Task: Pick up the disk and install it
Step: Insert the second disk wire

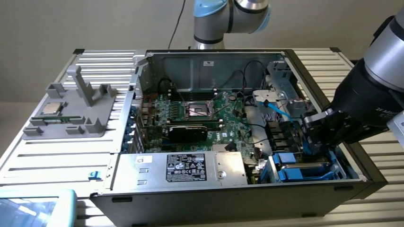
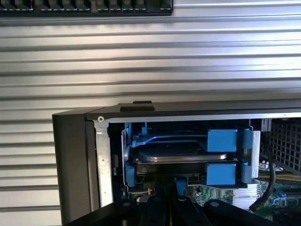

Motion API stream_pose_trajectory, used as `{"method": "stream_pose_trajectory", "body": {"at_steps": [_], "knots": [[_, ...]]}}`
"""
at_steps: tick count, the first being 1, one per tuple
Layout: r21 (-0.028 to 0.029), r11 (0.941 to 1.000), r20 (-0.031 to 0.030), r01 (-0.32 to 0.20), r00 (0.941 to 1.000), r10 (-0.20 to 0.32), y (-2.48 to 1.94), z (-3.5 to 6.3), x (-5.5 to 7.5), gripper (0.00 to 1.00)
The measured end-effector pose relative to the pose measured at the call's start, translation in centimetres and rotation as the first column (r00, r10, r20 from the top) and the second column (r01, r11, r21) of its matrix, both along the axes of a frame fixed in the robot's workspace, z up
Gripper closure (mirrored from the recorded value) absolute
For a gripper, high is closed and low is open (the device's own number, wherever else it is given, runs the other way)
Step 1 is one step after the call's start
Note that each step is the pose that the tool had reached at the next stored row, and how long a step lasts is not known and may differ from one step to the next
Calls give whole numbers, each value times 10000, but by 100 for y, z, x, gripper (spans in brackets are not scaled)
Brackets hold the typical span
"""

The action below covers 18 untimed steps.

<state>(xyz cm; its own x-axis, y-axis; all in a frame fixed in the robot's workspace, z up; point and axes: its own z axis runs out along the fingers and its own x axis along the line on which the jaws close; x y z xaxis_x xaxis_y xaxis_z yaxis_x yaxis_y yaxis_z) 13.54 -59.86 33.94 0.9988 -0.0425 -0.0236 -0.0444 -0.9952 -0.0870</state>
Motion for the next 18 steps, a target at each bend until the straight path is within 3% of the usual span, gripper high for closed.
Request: {"method": "stream_pose_trajectory", "body": {"at_steps": [7, 8, 15, 18], "knots": [[17, 10000, -11, -1, 10000, 1, -5, -15, 1, 89], [35, 10000, -16, -1, 10000, 1, -5, 11, 0, 89], [18, 10000, -24, -1, 10000, 1, -2, 317, -2, 89], [1, 10000, -23, -1, 10000, 1, 21, 397, -13, 89]]}}
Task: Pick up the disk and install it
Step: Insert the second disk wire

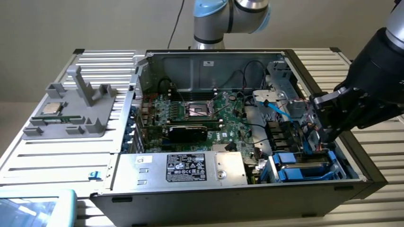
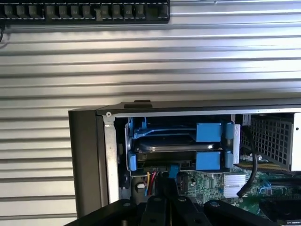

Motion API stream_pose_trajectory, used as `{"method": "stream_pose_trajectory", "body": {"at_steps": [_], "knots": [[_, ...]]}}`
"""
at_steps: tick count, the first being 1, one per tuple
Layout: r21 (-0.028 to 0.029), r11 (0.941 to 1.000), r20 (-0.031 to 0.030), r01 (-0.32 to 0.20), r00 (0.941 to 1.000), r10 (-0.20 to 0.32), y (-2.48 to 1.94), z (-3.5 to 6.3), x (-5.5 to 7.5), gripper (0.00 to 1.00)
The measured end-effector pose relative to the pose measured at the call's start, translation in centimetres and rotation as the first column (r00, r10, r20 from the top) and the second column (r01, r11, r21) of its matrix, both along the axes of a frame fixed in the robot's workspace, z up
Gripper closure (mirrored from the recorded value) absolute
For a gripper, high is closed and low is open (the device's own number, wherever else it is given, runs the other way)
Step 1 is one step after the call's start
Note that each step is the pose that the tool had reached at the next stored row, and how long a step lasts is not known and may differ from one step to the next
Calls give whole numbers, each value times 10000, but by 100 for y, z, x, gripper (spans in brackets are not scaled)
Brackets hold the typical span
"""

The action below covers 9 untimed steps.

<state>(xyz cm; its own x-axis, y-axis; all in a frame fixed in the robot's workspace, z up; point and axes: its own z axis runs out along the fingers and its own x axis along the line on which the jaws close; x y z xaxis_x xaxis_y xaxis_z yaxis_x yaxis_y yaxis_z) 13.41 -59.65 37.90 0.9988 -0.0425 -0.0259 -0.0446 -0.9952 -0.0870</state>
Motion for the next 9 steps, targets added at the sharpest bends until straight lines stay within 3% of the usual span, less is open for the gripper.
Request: {"method": "stream_pose_trajectory", "body": {"at_steps": [5, 9], "knots": [[-45, 10000, 0, -1, 10000, 1, 61, 77, -8, 89], [-72, 10000, 0, 0, 10000, 0, 107, 82, -9, 89]]}}
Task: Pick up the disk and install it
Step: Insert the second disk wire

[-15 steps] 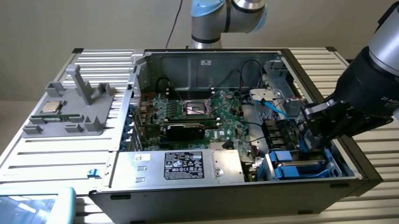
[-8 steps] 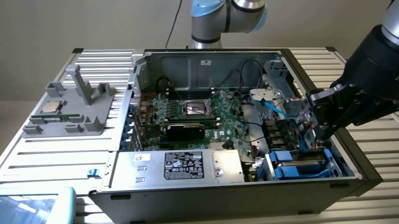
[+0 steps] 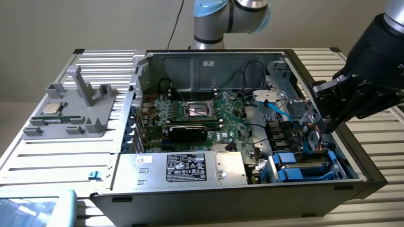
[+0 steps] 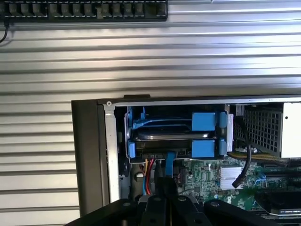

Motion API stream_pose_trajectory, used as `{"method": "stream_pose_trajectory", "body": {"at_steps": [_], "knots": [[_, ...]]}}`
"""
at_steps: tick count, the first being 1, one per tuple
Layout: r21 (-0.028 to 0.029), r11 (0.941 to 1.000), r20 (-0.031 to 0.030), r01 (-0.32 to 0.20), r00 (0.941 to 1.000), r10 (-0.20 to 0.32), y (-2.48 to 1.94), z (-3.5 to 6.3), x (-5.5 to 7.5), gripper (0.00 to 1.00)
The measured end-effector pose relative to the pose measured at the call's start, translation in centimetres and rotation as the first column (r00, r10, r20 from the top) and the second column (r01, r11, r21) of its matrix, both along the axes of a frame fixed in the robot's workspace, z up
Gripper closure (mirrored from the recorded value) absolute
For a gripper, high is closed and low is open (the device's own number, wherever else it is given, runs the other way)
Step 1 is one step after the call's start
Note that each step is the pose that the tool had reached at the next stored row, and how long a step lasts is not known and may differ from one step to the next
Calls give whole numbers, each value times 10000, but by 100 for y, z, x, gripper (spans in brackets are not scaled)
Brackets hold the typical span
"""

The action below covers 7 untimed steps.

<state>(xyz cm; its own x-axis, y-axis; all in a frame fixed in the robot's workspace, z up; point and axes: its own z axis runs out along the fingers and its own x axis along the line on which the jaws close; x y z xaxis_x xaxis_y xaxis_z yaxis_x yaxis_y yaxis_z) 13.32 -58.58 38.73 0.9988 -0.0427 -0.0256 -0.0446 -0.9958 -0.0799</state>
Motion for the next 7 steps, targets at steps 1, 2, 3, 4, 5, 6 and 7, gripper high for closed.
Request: {"method": "stream_pose_trajectory", "body": {"at_steps": [1, 2, 3, 4, 5, 6, 7], "knots": [[1, 10000, 0, 0, 10000, 0, 0, -1, 0, 89], [0, 10000, 0, -1, 10000, 1, 0, 0, 0, 89], [1, 10000, 0, -1, 10000, 1, 0, 0, 0, 89], [0, 10000, 0, -1, 10000, 1, 0, 0, 0, 89], [1, 10000, 0, -1, 10000, 1, 0, -1, 0, 89], [0, 10000, 0, -1, 10000, 1, 0, 0, 0, 89], [1, 10000, 0, -1, 10000, 1, 0, 0, 0, 89]]}}
